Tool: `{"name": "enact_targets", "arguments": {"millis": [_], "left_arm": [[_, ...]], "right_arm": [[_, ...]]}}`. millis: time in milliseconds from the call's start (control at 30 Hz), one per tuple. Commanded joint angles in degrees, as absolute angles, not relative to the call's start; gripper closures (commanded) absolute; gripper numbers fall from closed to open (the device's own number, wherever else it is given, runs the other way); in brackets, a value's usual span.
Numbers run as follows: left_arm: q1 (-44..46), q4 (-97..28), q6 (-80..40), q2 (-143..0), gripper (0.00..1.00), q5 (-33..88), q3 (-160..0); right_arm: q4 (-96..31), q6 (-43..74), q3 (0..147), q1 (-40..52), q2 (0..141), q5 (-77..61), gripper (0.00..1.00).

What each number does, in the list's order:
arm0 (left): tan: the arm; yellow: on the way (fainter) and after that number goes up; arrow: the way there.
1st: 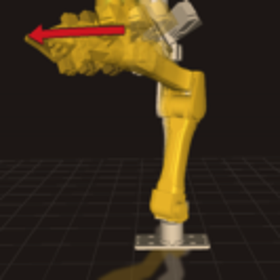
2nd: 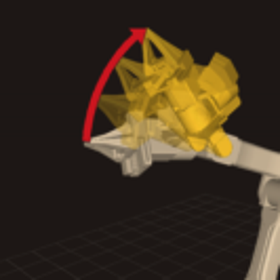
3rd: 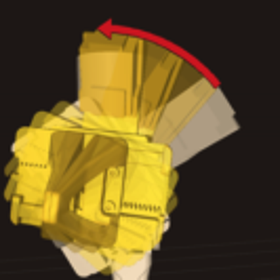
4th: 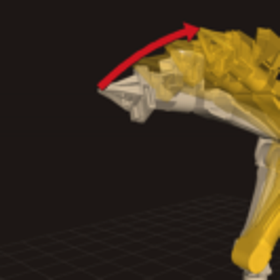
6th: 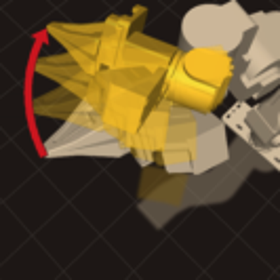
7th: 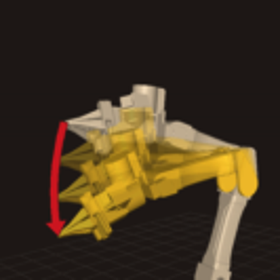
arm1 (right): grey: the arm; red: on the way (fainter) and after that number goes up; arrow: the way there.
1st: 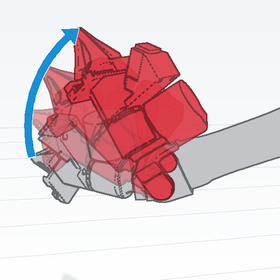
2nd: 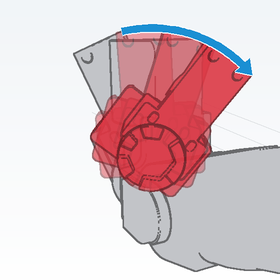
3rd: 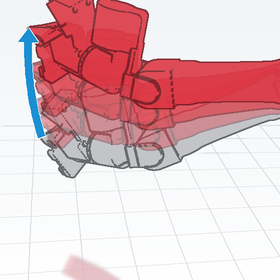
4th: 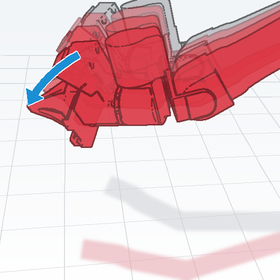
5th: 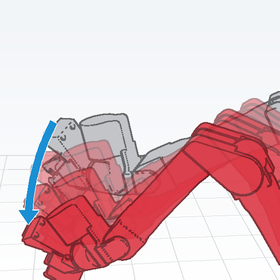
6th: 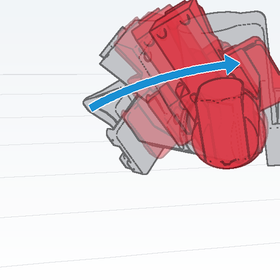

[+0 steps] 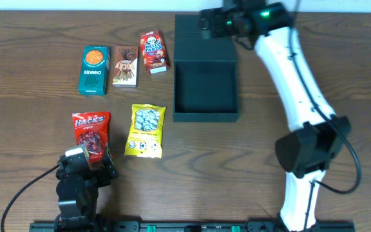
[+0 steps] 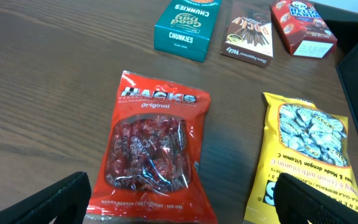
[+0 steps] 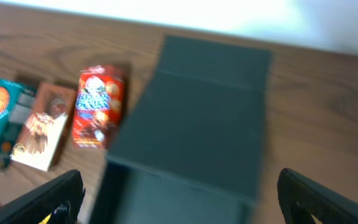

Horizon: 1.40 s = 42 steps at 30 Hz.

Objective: Pack container

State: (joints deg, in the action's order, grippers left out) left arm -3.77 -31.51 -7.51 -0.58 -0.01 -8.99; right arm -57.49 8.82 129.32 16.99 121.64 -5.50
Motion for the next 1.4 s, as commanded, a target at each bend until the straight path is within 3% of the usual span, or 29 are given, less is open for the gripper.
{"name": "enact_targets", "arguments": {"millis": [0,300,367,500,700,867,1067,1367], "left_arm": [[-4.14,-31.44,-7.53,-0.25,0.05,-0.58,-8.38],[-4.14,-31.29,-8.1,-0.25,0.05,-0.19,-8.38],[-4.12,-31.16,-14.04,-0.25,0.05,3.73,-8.4],[-4.12,-32.38,-37.06,-0.25,0.05,20.56,-8.82],[-4.12,-31.05,-44.01,-0.25,0.05,22.46,-8.82],[-4.12,-21.96,-41.17,-0.25,0.04,23.7,-8.84],[-4.12,-15.9,-38.02,-5.58,0.04,13.41,-10.48],[-4.12,-13.23,-21.69,-40.32,0.04,2.31,-30.35]], "right_arm": [[-61.45,4.45,129.84,17.47,119.33,-6.42,0.01],[-73.69,2.63,129.84,19.55,113.71,-6.24,0.01],[-77.21,2.59,129.84,19.88,112.9,-6.24,0.01],[-82.37,2.42,129.84,19.94,111.94,-6.24,0.01],[-83.07,0.89,129.84,19.94,111.87,-6.24,0.01],[-79.7,-1.41,129.82,19.27,111.87,-6.26,0.01],[-73.91,-2.37,129.64,18.57,111.87,-6.28,0.01],[-62.59,-3.84,129.64,18.72,111.87,-6.26,0.01]]}}
